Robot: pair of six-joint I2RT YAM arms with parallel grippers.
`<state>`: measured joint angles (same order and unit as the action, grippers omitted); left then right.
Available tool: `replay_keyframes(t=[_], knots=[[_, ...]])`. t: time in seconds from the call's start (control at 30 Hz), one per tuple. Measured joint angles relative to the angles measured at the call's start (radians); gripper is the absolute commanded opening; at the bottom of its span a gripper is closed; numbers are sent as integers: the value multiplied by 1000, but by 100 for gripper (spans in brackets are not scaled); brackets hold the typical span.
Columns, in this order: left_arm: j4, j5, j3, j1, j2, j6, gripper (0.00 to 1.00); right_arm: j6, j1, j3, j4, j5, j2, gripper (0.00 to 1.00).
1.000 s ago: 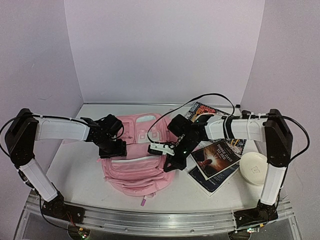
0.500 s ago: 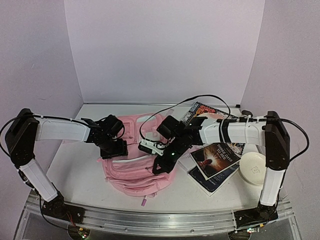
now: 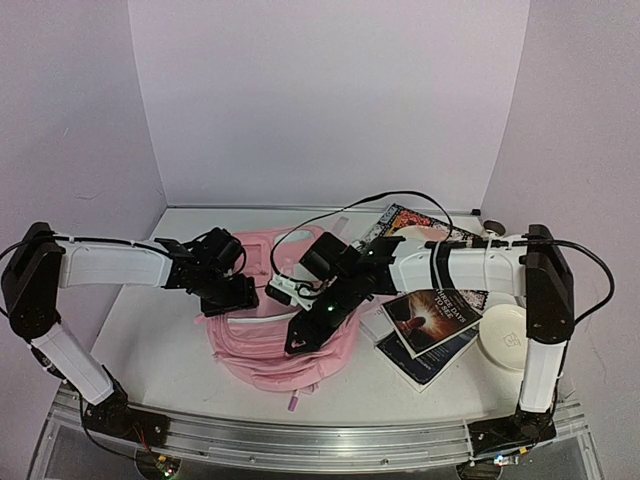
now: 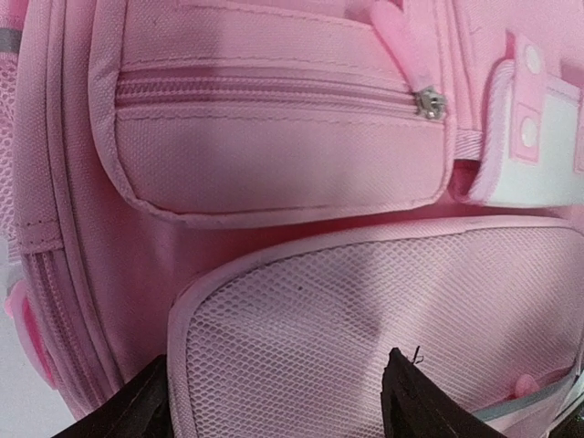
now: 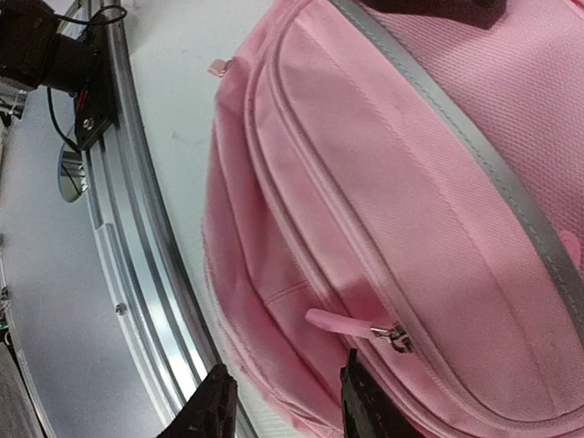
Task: Pack the student bag
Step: Unzip the upper front pocket of the student bag, then grab the upper front pocket of the student bag.
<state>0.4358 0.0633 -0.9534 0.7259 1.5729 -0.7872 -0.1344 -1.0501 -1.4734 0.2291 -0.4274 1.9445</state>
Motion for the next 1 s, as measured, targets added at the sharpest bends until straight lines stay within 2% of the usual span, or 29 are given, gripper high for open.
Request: replay_keyframes(t=[0.13,0.4,0.53,0.7,0.87,1.0], knots=[[10,22,0,18,-48,7,77,-31,12,4,-1,89,-8,60],[82,97,-2,100,-129,10,76,-136,93,71,-22,229,-110,68],[116,128,-2,131,-154,3,77,-237,140,135,-47,259,-163,67],[145,172,-2,146,-190,-15,76,-367,189,224,-100,249,-190,61],[167,180,-7,148,-199,-26,73,-449,202,261,-153,220,-190,53],[171,179,-23,190,-196,-30,71,-483,206,265,-197,187,-186,49]])
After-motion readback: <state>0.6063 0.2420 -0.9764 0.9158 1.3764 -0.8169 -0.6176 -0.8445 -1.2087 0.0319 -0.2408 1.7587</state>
